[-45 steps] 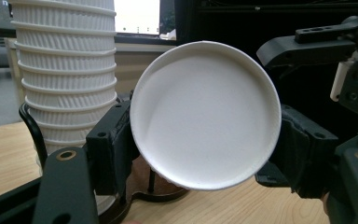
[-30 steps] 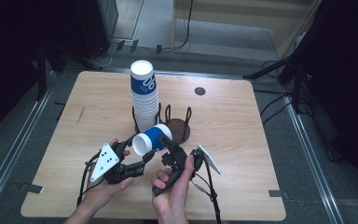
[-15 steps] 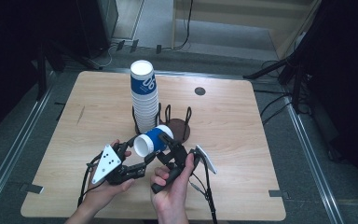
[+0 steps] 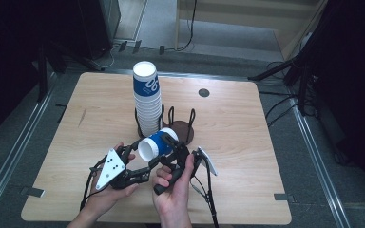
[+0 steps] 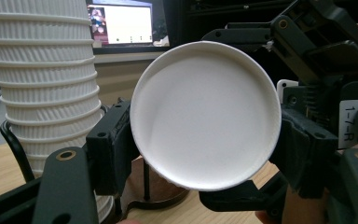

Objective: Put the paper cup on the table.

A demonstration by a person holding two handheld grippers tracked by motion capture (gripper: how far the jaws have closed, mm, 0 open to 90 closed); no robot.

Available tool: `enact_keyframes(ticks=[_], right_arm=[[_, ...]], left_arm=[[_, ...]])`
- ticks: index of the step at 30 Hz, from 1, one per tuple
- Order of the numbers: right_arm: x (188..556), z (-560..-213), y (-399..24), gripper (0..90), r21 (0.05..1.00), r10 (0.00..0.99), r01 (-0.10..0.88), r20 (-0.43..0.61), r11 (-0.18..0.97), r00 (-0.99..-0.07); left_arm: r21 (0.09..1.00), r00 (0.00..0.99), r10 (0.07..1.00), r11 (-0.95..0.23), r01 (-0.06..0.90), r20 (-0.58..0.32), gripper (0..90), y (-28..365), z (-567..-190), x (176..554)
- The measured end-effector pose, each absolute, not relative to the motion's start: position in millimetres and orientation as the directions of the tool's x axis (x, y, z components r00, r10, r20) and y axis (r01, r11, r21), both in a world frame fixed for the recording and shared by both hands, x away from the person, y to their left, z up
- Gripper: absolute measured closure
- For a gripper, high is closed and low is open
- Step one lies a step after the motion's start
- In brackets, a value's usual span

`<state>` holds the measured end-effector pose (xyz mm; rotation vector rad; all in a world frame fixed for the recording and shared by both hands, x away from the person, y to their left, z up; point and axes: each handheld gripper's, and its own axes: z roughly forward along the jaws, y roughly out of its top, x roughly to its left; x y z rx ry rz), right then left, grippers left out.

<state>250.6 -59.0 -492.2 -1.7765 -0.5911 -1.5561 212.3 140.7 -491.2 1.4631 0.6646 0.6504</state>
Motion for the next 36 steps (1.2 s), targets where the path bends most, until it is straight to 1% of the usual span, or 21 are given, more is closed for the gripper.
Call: enact_keyframes(ticks=[2,3,6,10,12,14,21,24,28,30,33,36], right_arm=[[250.9,-492.7,-58.6,0.8,-0.208,-0.107,0.729,0.977,-0.653,0.183],[251.5,-493.6,-58.1,3.0,-0.216,-0.114,0.730,0.976,-0.649,0.187],[252.2,-494.4,-57.6,5.3,-0.221,-0.117,0.729,0.975,-0.648,0.191],[253.2,-495.0,-56.7,13.0,-0.242,-0.146,0.729,0.970,-0.640,0.194],[253.3,-495.5,-56.4,13.3,-0.239,-0.146,0.731,0.971,-0.639,0.190],[253.6,-496.2,-56.0,15.7,-0.242,-0.157,0.731,0.970,-0.638,0.185],[251.9,-495.0,-56.2,19.7,-0.235,-0.157,0.726,0.972,-0.647,0.175],[250.7,-494.6,-56.2,20.4,-0.215,-0.145,0.720,0.977,-0.660,0.158],[249.5,-493.7,-55.9,21.3,-0.213,-0.147,0.720,0.977,-0.660,0.153],[249.4,-494.4,-55.0,21.6,-0.200,-0.137,0.722,0.980,-0.662,0.146],[249.1,-494.2,-54.7,22.2,-0.199,-0.141,0.727,0.980,-0.658,0.141],[249.5,-490.8,-54.6,22.4,-0.175,-0.137,0.732,0.984,-0.659,0.112]], left_arm=[[1.000,0.666,0.746,0.005,0.001,-0.005,29.6,140.8,-491.0,212.1],[1.000,0.666,0.746,0.006,-0.001,-0.004,29.7,140.9,-490.8,211.8],[1.000,0.671,0.742,0.012,-0.006,-0.005,29.6,140.6,-490.5,211.2],[1.000,0.676,0.737,0.016,-0.005,-0.008,29.7,140.4,-490.3,211.0],[1.000,0.676,0.737,0.017,-0.001,-0.012,29.6,140.6,-490.5,211.2],[1.000,0.678,0.735,0.021,0.009,-0.022,29.6,141.6,-490.5,212.0],[1.000,0.681,0.732,0.018,0.013,-0.022,29.4,141.4,-490.8,212.0],[1.000,0.681,0.732,0.016,0.008,-0.018,29.3,141.0,-490.6,211.7],[1.000,0.684,0.730,0.018,0.006,-0.017,28.9,142.4,-490.6,211.2],[1.000,0.684,0.729,0.021,0.021,-0.030,28.7,143.4,-489.6,210.0],[1.000,0.680,0.732,0.024,0.015,-0.027,28.4,144.5,-488.5,209.4],[0.999,0.688,0.724,0.042,0.025,-0.048,28.3,146.4,-487.5,209.8]])
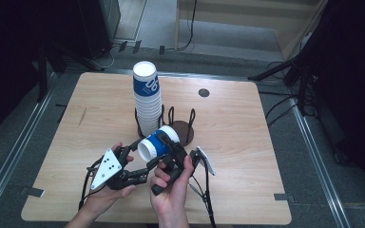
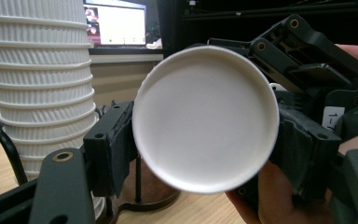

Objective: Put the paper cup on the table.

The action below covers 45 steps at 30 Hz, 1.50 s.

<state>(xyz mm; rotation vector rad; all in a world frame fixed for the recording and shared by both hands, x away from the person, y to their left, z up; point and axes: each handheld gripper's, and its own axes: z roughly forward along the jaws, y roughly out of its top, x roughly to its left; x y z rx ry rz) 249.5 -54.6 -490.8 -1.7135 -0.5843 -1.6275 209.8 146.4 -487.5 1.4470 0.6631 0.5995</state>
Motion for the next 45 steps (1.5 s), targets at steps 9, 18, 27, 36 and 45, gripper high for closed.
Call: enact_keyframes(ticks=[9,18,27,36,45], right_arm=[[252.0,-487.1,-58.7,22.5,-0.133,-0.117,0.713,0.991,-0.689,0.072],[255.1,-485.1,-62.5,22.5,-0.069,-0.075,0.699,0.997,-0.712,0.022],[255.4,-482.3,-69.4,22.5,-0.019,-0.043,0.687,0.999,-0.727,-0.018],[254.2,-472.1,-77.7,22.6,0.084,0.027,0.665,0.995,-0.742,-0.096],[252.4,-465.2,-81.7,22.6,0.177,0.094,0.642,0.982,-0.746,-0.161]], left_arm=[[0.998,0.704,0.708,0.052,0.041,-0.066,23.2,150.7,-485.0,211.1],[0.997,0.715,0.694,0.043,0.069,-0.080,11.9,155.0,-483.9,209.4],[0.992,0.721,0.683,0.053,0.113,-0.119,2.0,160.9,-484.1,208.1],[0.989,0.676,0.726,0.031,0.147,-0.123,0.0,167.4,-489.2,206.7],[0.987,0.638,0.765,-0.011,0.158,-0.093,0.0,179.1,-497.8,205.9]])
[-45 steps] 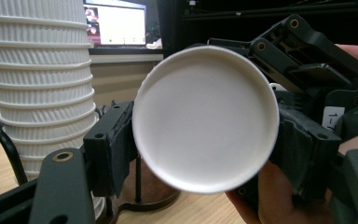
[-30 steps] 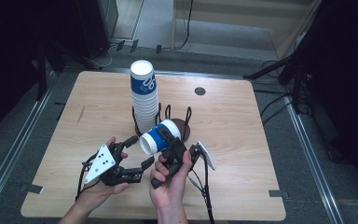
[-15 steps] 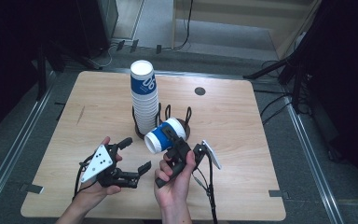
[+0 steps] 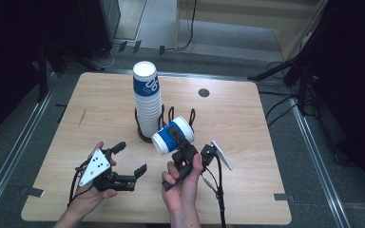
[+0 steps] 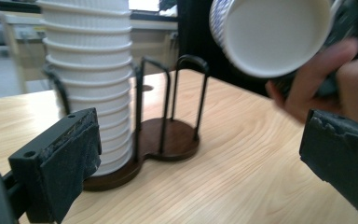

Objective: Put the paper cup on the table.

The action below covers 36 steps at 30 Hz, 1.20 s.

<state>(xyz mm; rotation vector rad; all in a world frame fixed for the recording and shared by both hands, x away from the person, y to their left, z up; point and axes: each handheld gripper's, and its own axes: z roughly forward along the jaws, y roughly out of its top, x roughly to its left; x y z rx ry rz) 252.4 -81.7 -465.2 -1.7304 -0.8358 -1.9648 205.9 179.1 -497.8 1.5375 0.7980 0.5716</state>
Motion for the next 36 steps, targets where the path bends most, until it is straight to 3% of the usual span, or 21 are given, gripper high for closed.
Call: enact_keyframes(ticks=[19,36], right_arm=[[252.1,-448.9,-89.0,22.4,0.449,0.342,0.563,0.893,-0.694,-0.291],[252.4,-433.1,-102.7,22.1,0.711,0.606,0.444,0.700,-0.545,-0.377]], left_arm=[[0.973,0.502,0.861,-0.037,0.229,-0.086,0.0,223.9,-518.4,212.1],[0.952,0.388,0.913,0.004,0.306,-0.128,0.0,269.4,-532.9,212.3]])
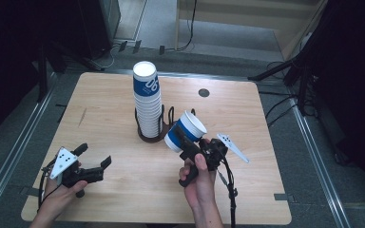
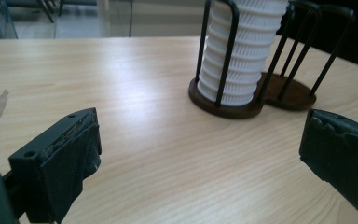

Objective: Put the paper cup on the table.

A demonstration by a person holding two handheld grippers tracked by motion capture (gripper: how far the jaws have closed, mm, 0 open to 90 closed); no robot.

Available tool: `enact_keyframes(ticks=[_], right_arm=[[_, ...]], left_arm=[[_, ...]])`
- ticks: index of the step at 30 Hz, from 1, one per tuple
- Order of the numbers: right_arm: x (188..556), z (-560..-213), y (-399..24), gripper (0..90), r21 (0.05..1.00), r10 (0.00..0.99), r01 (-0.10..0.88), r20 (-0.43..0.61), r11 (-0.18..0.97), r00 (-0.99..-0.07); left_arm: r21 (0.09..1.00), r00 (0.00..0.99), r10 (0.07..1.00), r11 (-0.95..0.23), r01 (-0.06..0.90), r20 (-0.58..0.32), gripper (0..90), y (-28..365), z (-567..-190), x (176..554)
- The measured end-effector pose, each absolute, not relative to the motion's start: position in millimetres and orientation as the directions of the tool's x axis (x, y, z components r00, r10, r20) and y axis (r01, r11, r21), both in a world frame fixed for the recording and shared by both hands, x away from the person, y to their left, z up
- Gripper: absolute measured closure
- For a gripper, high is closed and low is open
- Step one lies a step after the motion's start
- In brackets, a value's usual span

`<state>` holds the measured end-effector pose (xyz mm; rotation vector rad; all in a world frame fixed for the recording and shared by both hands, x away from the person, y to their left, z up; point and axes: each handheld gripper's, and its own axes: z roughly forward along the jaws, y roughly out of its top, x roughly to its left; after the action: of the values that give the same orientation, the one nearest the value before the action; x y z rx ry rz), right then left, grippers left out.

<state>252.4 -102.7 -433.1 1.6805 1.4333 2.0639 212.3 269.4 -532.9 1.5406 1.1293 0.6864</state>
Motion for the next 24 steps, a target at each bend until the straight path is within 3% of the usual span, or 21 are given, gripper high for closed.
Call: enact_keyframes(ticks=[12,24], right_arm=[[250.6,-426.1,-109.0,21.8,0.864,0.788,0.318,0.493,-0.391,-0.370],[256.4,-424.9,-113.9,21.5,0.944,0.904,0.238,0.298,-0.230,-0.308]], left_arm=[[0.943,0.377,0.920,-0.029,0.332,-0.104,0.0,284.0,-544.0,201.4],[0.938,0.369,0.926,-0.052,0.343,-0.083,0.0,293.2,-549.2,194.7]])
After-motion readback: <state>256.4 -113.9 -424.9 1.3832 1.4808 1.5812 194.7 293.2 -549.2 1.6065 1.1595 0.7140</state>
